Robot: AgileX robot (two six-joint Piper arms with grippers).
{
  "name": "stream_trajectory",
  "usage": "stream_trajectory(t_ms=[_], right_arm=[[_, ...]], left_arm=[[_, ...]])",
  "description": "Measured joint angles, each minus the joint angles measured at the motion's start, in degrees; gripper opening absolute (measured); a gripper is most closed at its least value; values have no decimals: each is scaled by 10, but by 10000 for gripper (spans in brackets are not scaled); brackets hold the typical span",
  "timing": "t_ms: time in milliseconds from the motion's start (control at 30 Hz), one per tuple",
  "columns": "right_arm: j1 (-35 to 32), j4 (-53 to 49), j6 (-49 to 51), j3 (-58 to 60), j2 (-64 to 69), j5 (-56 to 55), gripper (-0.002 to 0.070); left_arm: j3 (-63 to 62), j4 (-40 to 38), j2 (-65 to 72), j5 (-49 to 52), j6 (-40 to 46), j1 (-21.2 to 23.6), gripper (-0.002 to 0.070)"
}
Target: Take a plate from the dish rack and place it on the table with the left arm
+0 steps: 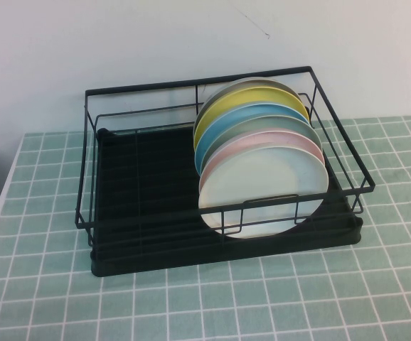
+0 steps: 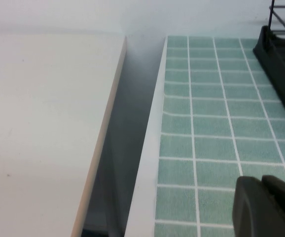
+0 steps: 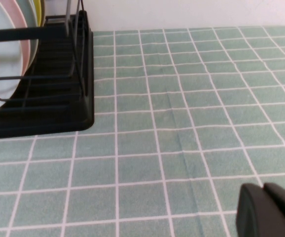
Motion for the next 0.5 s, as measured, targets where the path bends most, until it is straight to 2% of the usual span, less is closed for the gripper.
stream_trajectory(t_ms=[233, 500], right_arm=[[0, 0, 0, 0, 0, 0, -2], [0, 0, 0, 0, 0, 0, -2]], left_arm=[[3, -1, 0, -100, 0, 0, -4], [3, -3, 0, -351, -34, 0, -4]])
